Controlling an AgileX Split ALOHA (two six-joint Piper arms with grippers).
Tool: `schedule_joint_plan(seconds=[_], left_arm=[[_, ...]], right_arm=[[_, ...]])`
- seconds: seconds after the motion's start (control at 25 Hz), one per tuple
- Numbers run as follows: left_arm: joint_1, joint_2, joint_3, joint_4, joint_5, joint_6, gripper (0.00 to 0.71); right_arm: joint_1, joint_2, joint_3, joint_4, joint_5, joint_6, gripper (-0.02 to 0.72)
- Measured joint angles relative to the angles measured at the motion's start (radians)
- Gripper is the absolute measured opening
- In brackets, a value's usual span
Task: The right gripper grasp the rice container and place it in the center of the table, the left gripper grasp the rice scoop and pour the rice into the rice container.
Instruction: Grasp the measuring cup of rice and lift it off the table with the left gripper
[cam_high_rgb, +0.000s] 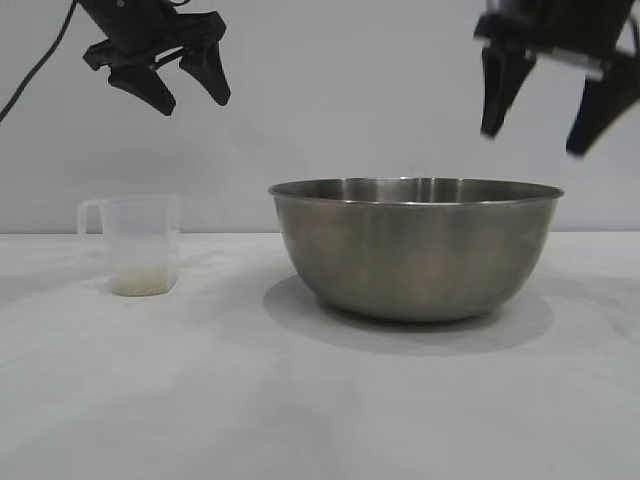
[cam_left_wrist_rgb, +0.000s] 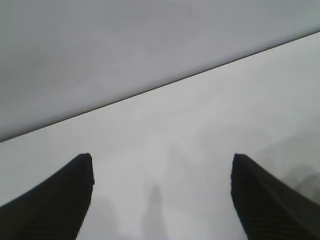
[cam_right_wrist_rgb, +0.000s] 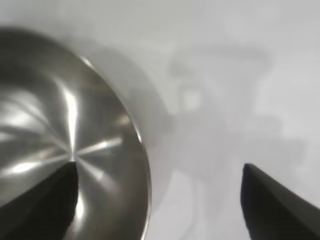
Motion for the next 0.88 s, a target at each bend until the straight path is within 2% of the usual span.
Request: schedule_joint_plan(seconds=[0.12,0.2,0.28,0.36,0.64,0.88], left_arm=[[-0.001,0.000,0.000,0.000,0.016,0.000,0.517],[-0.001,0.000,0.000,0.000,0.016,0.000,0.517],[-0.001,0.000,0.000,0.000,0.016,0.000,0.517],[-0.001,0.000,0.000,0.000,0.016,0.000,0.517],[-0.001,0.000,0.000,0.000,0.018,0.000,0.517],[-0.001,0.000,0.000,0.000,0.020,0.000,0.517]], right_arm=[[-0.005,-0.181,0.263,-0.003,-0.171,-0.004,0.552],[-0.005,-0.303,0.390,-0.003,-0.226,-0.006,0.552],[-0.005,-0.439,0.479,-0.003,-0.231,-0.013,0.552],[-0.005,-0.554,0.534,-0.003,-0.191,-0.018,0.552],[-0.005,-0.885,0.626,-0.009,0.103,-0.029,0.552],[-0.005,-1.064,0.689,-0.021,0.248,0.019,0.552]])
